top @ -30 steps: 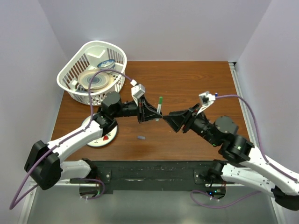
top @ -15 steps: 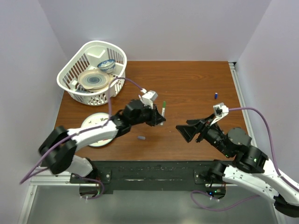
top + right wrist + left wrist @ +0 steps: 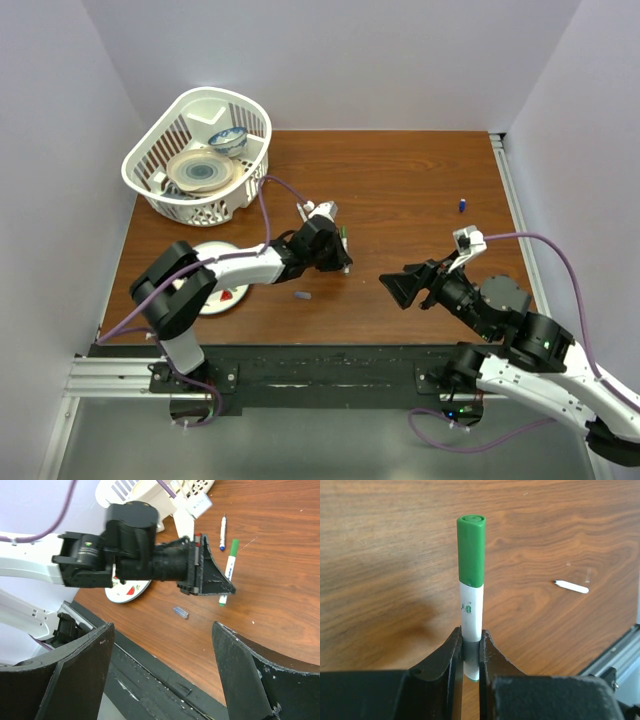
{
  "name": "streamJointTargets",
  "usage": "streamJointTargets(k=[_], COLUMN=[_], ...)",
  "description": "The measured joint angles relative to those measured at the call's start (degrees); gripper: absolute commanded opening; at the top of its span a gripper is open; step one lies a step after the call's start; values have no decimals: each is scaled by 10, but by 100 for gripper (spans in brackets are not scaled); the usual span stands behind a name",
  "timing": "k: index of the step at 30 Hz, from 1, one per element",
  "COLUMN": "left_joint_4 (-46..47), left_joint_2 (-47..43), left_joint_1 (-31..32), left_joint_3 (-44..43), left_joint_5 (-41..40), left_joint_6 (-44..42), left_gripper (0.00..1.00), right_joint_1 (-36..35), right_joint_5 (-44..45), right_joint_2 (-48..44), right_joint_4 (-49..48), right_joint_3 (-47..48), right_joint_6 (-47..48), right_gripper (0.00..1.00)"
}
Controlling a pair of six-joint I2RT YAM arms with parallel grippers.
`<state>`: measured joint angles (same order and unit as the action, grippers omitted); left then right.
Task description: Insert the pens into the pen caps
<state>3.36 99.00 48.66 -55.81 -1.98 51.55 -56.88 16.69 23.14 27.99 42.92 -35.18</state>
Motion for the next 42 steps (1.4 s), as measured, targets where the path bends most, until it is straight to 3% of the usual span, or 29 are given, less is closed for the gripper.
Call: streamJointTargets(k=[13,17,25,30,38,42], left_joint_4=[-59,-92,-115,-136,-218,-226], left_joint_2=[50,50,49,38,-13,-12], left_joint_1=[3,5,13,14,-5,-71], left_joint_3=[-10,-23,-33,-35,-99,-141], left_joint_5=[-19,-34,-53,-68,-186,-199], left_joint_6=[60,66,75,67,8,-16], left_gripper=[22,32,37,49,47,45], right_joint_1=[0,0,0,0,0,0], right_joint_5=[6,5,3,2,-2,-2], right_joint_2=[-33,-33,-33,-33,-29,-24], right_joint_4=[12,11,11,7,-2,-11], right_joint_3=[-10,-16,-16,-21,-37,-49], right_joint_6=[-1,-2,-2,-4,-4,-4], right_gripper=[81,81,81,81,80,80])
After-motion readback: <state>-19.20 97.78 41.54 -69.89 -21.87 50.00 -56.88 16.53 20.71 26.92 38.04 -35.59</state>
